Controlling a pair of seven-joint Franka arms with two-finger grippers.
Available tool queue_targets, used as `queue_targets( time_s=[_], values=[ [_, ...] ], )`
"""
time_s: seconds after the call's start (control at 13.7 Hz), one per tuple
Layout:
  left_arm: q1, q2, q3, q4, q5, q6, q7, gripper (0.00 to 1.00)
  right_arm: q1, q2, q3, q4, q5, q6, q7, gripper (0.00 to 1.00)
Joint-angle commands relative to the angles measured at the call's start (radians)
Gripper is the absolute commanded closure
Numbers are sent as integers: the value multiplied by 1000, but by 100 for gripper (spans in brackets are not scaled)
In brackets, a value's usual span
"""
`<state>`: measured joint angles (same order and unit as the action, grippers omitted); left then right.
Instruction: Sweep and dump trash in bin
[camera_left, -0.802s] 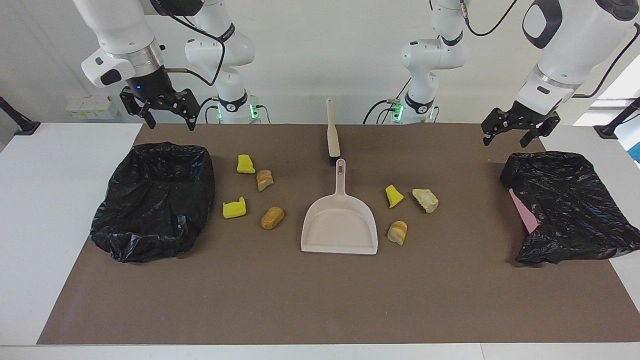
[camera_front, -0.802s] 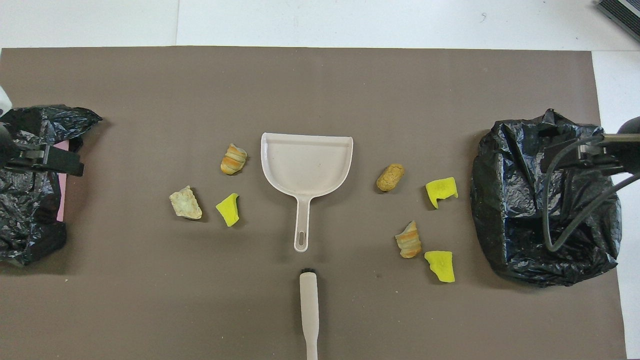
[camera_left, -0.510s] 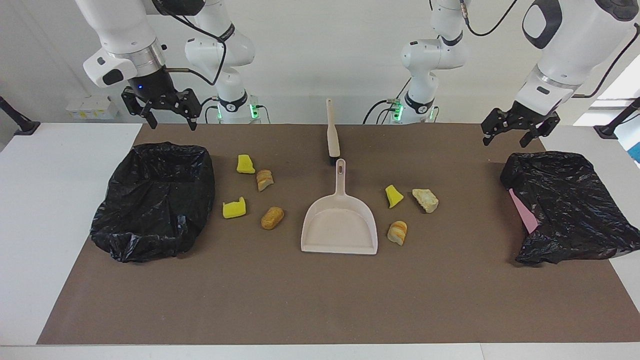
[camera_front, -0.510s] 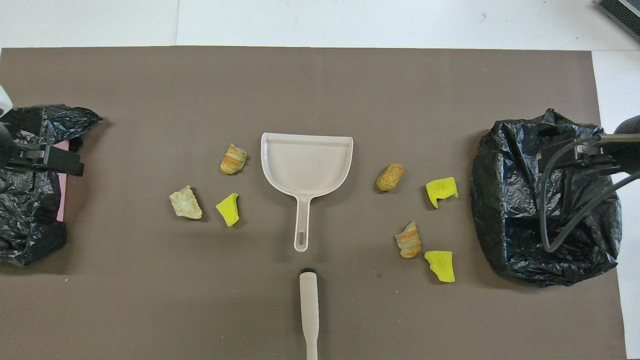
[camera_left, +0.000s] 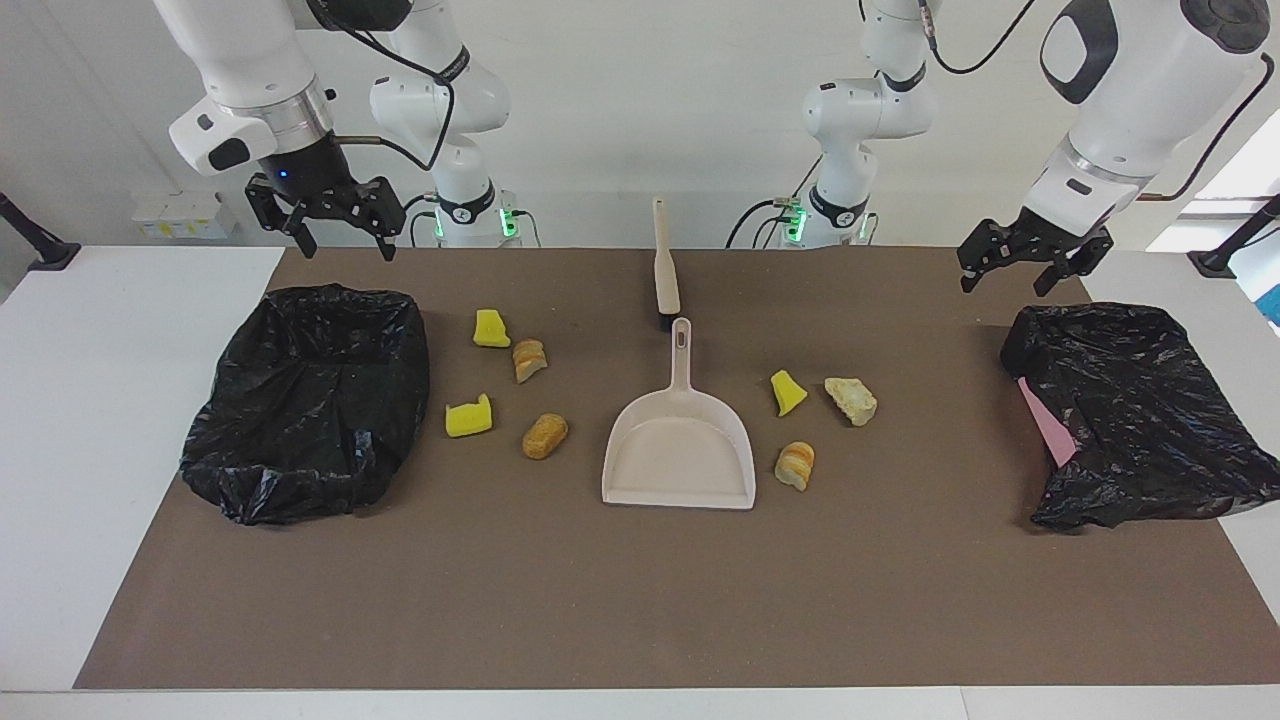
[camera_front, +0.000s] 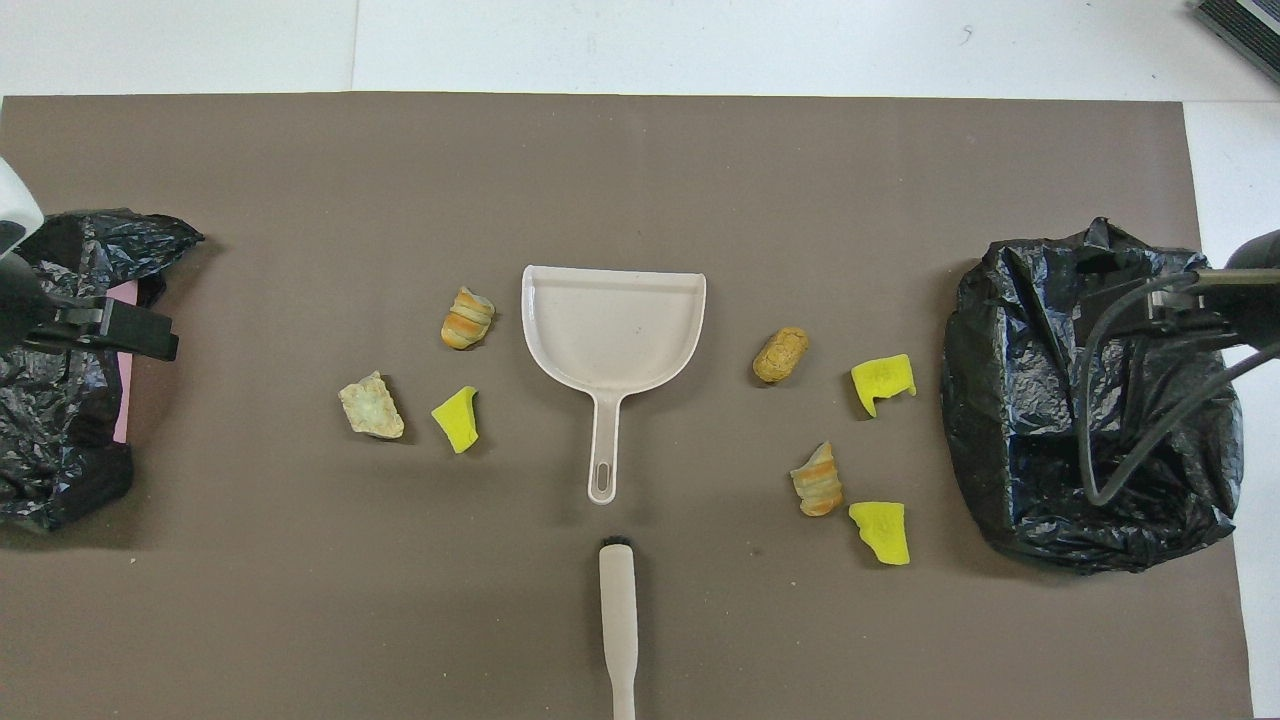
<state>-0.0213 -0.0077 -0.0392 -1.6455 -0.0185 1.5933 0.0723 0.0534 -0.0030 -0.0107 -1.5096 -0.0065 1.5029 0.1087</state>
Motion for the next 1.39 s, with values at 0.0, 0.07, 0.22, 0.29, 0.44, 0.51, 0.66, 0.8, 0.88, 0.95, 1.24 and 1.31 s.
queue_targets(
  time_s=[0.0,0.07,0.22,0.29,0.44,0.51,0.66,0.8,0.88,0.95,1.24,1.31],
  values=[
    [-51,-28,1,-98,0,74,-5,0,-20,-12,5,-14,20,-6,-26,0],
    [-71,-46,1,-146,-3,106,-5,0,-20,-14,5,-17,20,-4,-29,0],
    [-85,-72,-1,-241,-40,164,7,0,-18,-15,6,-21,19,2,-18,0],
    [-115,-87,1,-291,-69,210,9,0,-12,-17,5,-24,14,5,-17,0],
    [-176,-92,-1,-387,-81,308,7,0,-18,-17,5,-24,5,3,-20,0],
    [-225,-92,1,-431,-98,342,7,0,-14,-15,5,-24,3,14,-18,0],
    [-304,-106,1,-505,-106,385,-6,0,-3,-8,6,-24,0,39,-18,0],
    [-396,-129,1,-552,-107,390,-78,0,17,23,8,-26,-1,83,-4,0],
    [-445,-143,1,-582,-107,399,-139,0,40,40,8,-29,-3,104,11,0],
    [-497,-153,1,-617,-107,419,-190,0,64,60,8,-37,-3,126,32,0],
    [-716,-205,1,-743,-112,514,-441,0,175,132,9,-78,-3,246,185,0],
    [-765,-224,-1,-766,-113,531,-488,0,196,147,9,-87,-3,272,215,0]
  ],
)
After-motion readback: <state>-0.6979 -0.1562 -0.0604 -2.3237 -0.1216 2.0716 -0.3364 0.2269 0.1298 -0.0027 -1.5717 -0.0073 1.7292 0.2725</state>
